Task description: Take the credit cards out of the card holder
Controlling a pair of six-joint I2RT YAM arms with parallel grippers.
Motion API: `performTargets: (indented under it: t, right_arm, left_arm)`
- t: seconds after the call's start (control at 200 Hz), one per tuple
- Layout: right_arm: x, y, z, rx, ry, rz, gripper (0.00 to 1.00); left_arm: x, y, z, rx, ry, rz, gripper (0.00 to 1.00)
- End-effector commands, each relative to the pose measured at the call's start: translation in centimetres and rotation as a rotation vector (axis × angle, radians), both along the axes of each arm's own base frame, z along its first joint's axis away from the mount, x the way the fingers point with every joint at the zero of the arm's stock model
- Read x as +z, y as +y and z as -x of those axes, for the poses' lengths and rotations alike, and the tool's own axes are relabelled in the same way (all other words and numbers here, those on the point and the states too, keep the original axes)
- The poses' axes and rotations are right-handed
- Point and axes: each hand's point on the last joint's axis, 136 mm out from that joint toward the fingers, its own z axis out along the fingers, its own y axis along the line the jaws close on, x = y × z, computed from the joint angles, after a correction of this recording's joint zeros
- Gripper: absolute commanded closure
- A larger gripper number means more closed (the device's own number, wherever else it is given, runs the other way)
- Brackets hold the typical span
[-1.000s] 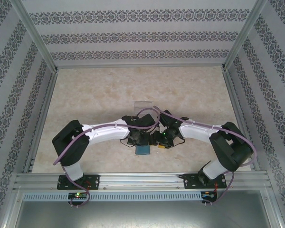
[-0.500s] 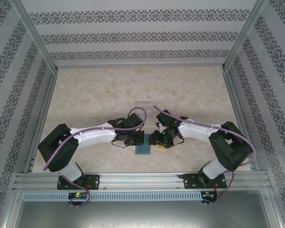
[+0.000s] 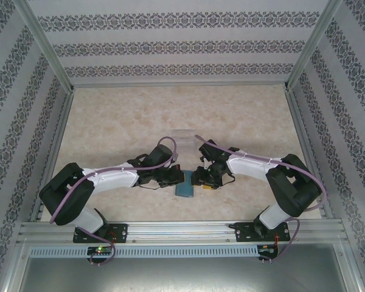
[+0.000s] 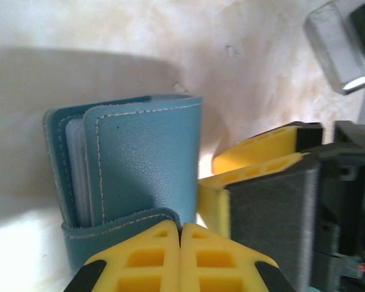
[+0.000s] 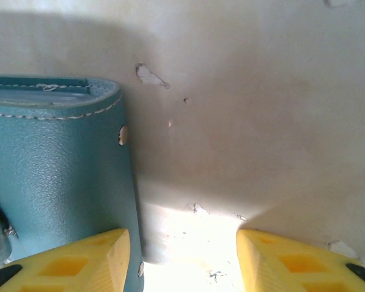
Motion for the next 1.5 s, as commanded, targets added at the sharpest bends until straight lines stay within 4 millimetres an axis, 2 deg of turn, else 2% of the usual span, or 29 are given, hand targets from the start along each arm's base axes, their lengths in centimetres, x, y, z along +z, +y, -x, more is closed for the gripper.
performTargets:
  t: [0.0, 0.19, 0.315, 0.6, 0.879, 1.194, 1.494]
  right_arm:
    - [-0.2, -0.3, -0.8, 0.011, -0.037, 0.043, 0.49]
    - [1.5, -1.9, -1.3, -0.009, -0.099, 0.109, 0.50]
    - [2.9, -2.6, -1.4, -0.008, -0.132, 0.134, 0.49]
    - [5.3, -1.5, -1.2, 0.015, -0.175, 0.122, 0.43]
    - [5.0, 0.5, -1.8, 0.072, -0.192, 0.193, 0.19]
    - [4.4, 3.8, -3.2, 0.100, -0.210, 0.241, 0.02]
    - [2.6, 5.5, -5.0, 0.136, -0.206, 0.351, 0.02]
  left_arm:
    - [3.6, -1.8, -0.9, -0.015, -0.061, 0.157, 1.00]
    - [1.5, 1.6, -0.6, 0.033, -0.039, -0.036, 1.00]
    - [1.0, 3.3, -0.2, 0.034, -0.041, -0.122, 1.00]
    - [-0.2, 5.7, 0.3, 0.054, -0.035, -0.166, 1.00]
    - [-1.9, 7.4, 1.2, 0.082, 0.009, -0.141, 1.00]
    - [-3.3, 6.8, 2.9, 0.040, 0.064, -0.069, 1.00]
    - [-4.7, 7.0, 3.9, 0.009, 0.097, -0.072, 1.00]
